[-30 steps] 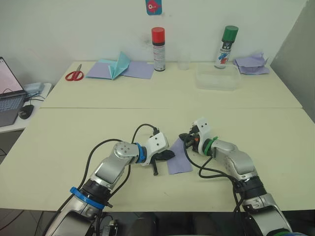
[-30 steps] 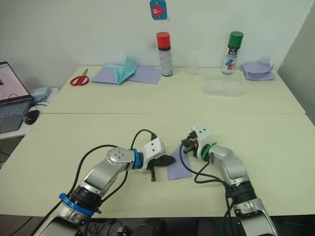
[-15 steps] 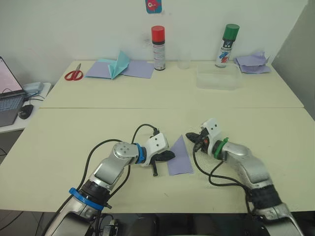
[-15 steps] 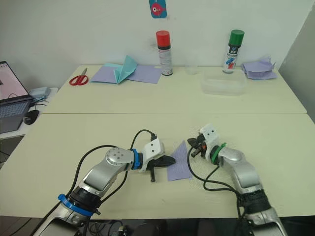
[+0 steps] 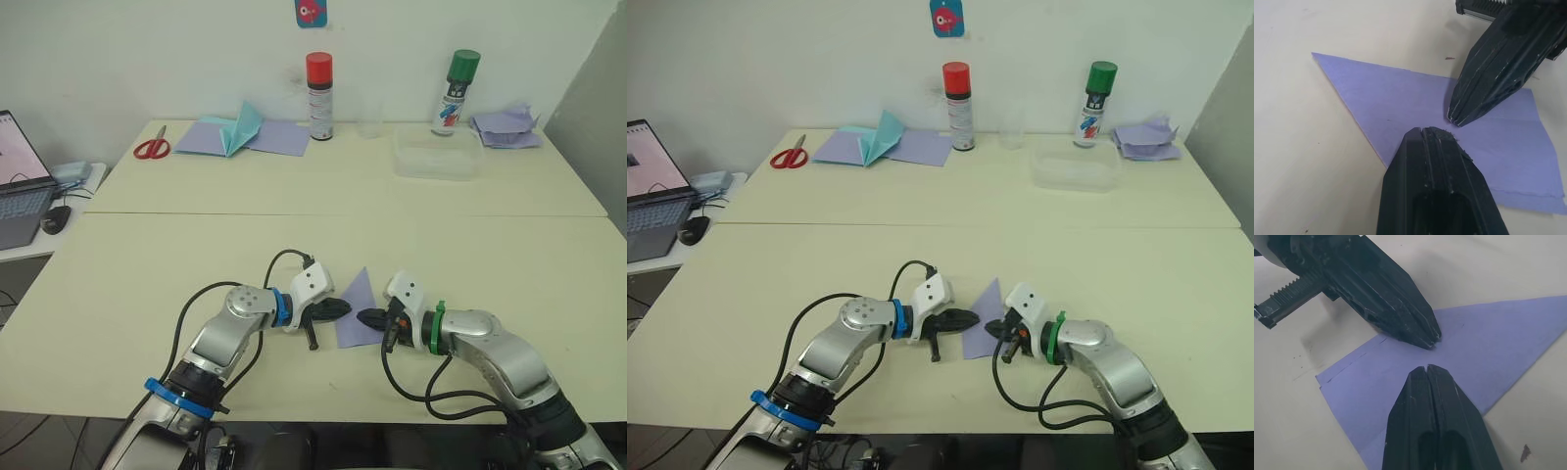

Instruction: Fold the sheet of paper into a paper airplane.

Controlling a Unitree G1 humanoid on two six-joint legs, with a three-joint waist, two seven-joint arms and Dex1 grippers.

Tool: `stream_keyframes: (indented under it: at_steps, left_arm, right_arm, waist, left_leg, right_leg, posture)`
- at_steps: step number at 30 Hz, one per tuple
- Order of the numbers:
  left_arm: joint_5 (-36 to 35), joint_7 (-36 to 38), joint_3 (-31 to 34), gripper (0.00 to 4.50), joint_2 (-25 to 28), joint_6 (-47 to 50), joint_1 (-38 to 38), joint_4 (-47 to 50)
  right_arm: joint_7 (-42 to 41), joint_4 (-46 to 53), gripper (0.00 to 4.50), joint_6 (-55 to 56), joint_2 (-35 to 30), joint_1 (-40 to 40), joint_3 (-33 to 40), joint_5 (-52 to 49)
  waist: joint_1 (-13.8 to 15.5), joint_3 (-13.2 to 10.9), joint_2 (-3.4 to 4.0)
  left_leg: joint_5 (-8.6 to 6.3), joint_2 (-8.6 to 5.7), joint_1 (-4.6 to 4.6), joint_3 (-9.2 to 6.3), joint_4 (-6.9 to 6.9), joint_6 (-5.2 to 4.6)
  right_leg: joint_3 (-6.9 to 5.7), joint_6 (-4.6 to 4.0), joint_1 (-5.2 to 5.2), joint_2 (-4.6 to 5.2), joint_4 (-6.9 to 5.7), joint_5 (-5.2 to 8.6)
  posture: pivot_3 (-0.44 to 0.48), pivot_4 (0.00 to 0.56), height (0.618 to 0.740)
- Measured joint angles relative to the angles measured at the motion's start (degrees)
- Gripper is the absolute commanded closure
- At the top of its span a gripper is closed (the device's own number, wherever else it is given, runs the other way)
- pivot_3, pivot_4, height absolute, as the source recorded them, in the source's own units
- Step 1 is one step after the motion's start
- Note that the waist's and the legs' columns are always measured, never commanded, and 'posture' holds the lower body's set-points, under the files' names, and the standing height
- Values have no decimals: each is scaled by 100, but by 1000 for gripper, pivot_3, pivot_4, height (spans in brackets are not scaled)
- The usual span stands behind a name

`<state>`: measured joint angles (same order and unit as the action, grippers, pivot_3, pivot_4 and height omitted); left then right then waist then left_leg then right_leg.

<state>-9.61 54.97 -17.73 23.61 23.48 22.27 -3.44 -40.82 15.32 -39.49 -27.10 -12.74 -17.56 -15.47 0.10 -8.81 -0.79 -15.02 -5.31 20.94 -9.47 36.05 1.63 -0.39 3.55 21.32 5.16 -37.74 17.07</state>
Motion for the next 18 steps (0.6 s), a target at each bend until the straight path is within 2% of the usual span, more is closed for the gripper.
stream_keyframes:
  at_steps: [1, 4, 7, 9, 14, 18]
  left_arm:
    - [-109, 43, 106, 3784, 17, 91, 41, -39]
    - [-397, 334, 442, 2817, 319, 207, 400, -169]
    - [-194, 793, 464, 1857, 721, -627, 1019, -702]
    - [1, 940, 417, 1272, 741, -1246, 1227, -1070]
    - [1061, 1101, -137, 1272, 589, -4095, 2203, -3451]
    - [1621, 977, -332, 1272, 303, -5528, 2868, -4845]
  right_arm:
    - [-1, -17, 4500, 14, 4, -3, -10, 17]
    - [-39, -53, 4500, 64, 6, -22, -14, 20]
    - [-41, -155, 4500, 150, 30, -55, -6, 20]
    - [-41, -200, 4500, 155, 52, -90, -7, 22]
    - [-75, -284, 4500, 194, 73, -188, -59, 30]
    - [-122, -325, 4500, 254, 90, -234, -119, 45]
  waist:
    - [-8, -5, -3]
    - [-18, -19, -19]
    - [-17, -19, -19]
    - [-14, -19, -19]
    - [-5, -26, -32]
    - [-41, -30, -38]
  left_leg:
    - [0, 2, 3, 0, 0, 0]
    - [1, 5, 15, -5, -1, 2]
    - [1, 2, 13, -2, -1, 3]
    - [1, -1, 12, 0, -1, 3]
    - [2, 2, 23, 0, 0, 4]
    - [1, 0, 29, 3, 0, 2]
  right_leg:
    - [0, 0, 1, -1, -1, 0]
    - [-6, -2, 5, -6, -9, -1]
    - [-4, -25, 5, -5, -3, -15]
    - [-3, -26, 4, -3, 1, -15]
    - [-7, -25, 5, -4, 2, -15]
    - [-5, -24, 10, -4, 2, -16]
  posture:
    - [0, 150, 740]
    - [0, 150, 740]
    - [0, 150, 740]
    - [0, 150, 740]
    - [0, 150, 740]
    - [0, 150, 740]
